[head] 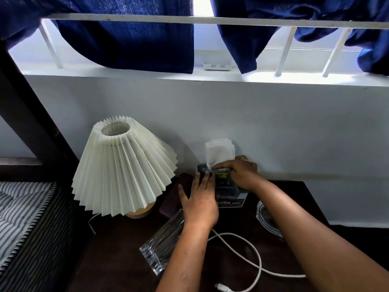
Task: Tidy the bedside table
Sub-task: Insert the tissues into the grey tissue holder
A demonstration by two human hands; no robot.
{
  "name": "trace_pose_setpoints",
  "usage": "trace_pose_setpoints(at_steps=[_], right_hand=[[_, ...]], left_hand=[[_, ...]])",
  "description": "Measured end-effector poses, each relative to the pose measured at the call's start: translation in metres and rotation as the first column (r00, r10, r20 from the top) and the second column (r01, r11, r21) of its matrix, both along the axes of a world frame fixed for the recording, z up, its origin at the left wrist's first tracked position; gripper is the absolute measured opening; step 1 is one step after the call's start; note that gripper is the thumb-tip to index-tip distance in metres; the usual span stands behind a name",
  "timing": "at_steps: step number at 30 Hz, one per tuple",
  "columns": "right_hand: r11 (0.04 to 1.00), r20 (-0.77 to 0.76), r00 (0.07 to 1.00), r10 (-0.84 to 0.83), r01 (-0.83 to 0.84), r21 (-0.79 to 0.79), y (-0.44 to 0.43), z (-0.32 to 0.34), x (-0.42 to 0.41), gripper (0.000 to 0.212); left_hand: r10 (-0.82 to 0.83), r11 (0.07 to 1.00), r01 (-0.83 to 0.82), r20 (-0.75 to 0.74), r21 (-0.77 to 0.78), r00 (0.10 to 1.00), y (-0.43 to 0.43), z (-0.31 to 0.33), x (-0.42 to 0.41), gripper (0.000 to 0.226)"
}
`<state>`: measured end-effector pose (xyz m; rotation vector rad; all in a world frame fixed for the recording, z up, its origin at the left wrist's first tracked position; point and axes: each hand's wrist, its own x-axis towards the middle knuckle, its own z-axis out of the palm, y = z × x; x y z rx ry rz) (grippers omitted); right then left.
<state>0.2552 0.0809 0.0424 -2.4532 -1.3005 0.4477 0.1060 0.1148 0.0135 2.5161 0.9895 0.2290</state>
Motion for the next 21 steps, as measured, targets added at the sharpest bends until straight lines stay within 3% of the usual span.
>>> trace_pose_setpoints(at_steps=[5, 8, 14, 18, 21], right_hand=[[0.912, -0.132, 0.984, -0.118, 0.16, 0.377, -0.008, -0.005, 0.008, 0.031], [0.957, -0.036, 0.991, -0.127, 0.132, 0.257, -0.011, -0.012, 0.009, 0.023], [0.991, 0.07, 0.995, -0.07, 0.062, 0.118, -0.012, -0.013, 0.001, 0.029], [0.894, -0.146, 0.977, -0.156, 0.202, 0.399, -0.028, -0.015, 0.0, 0.027], [0.822, -0.274, 0.937, -0.219, 0.328, 0.466, -0.063, -0.013, 0.002, 0.028]], left_hand=[[-0.003, 1.0, 0.003, 0.001, 0.006, 1.0, -0.001, 0.001, -0.001, 0.067], [-0.003, 1.0, 0.003, -0.008, 0.004, 1.0, 0.0, 0.001, 0.0, 0.068], [-0.003, 0.999, 0.004, -0.022, 0.046, 1.0, -0.002, 0.002, -0.001, 0.067], [-0.011, 0.996, 0.015, -0.044, 0.087, 0.999, -0.001, 0.002, -0.003, 0.064], [-0.017, 0.995, 0.021, -0.041, 0.102, 0.999, -0.001, 0.004, -0.004, 0.063]])
